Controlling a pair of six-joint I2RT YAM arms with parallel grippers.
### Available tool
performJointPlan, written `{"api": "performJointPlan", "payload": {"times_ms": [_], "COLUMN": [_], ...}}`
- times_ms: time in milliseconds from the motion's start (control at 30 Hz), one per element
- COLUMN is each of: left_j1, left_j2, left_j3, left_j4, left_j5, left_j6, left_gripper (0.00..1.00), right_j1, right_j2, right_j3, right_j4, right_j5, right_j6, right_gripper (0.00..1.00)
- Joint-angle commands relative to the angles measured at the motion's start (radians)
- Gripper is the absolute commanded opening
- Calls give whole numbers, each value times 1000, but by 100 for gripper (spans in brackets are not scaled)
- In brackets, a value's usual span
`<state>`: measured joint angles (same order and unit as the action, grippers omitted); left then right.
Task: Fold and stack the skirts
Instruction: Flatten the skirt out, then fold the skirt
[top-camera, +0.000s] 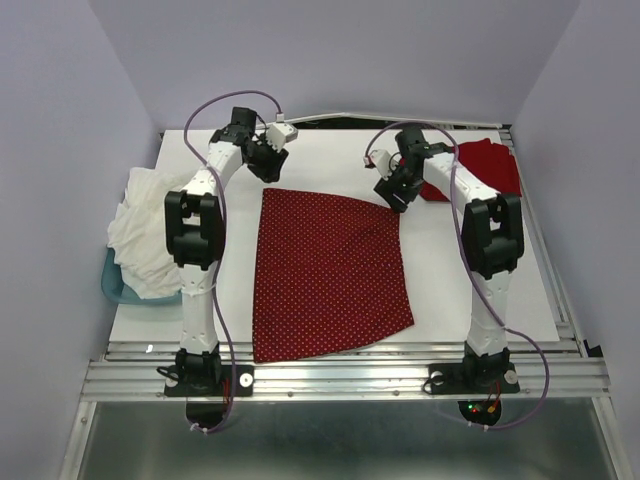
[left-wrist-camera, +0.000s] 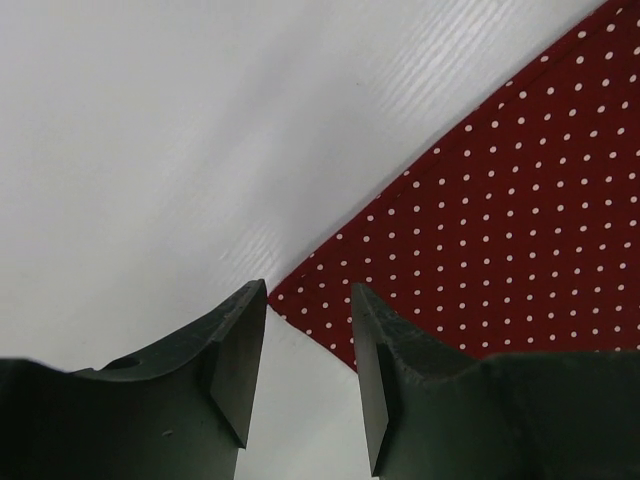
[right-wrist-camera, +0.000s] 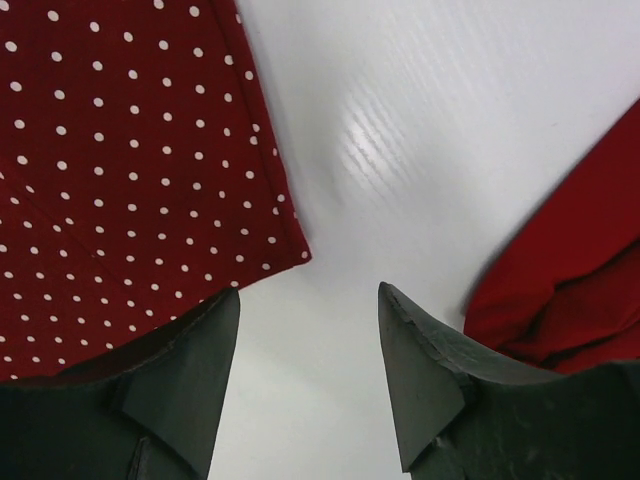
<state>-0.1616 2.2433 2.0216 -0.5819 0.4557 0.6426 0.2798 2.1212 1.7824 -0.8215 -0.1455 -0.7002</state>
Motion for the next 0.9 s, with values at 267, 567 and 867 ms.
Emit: {"api": "performJointPlan", "payload": {"times_ms": [267, 567, 867], "left_j1": [5, 8, 43], "left_j2": [71, 127, 156], "left_j3": [62, 92, 107], "left_j4": [-61, -90, 1], "left_j5": [8, -14, -54], "left_j6": [65, 89, 22], "left_gripper": [51, 51, 50], "right_j1": [-51, -51, -51], "right_j2": [128, 189, 217], "right_j3": [221, 227, 212], "right_j4": [-177, -203, -180], "right_j5": [-149, -175, -160], "right_j6": [-68, -97, -101], "right_gripper": [62, 58, 42]}}
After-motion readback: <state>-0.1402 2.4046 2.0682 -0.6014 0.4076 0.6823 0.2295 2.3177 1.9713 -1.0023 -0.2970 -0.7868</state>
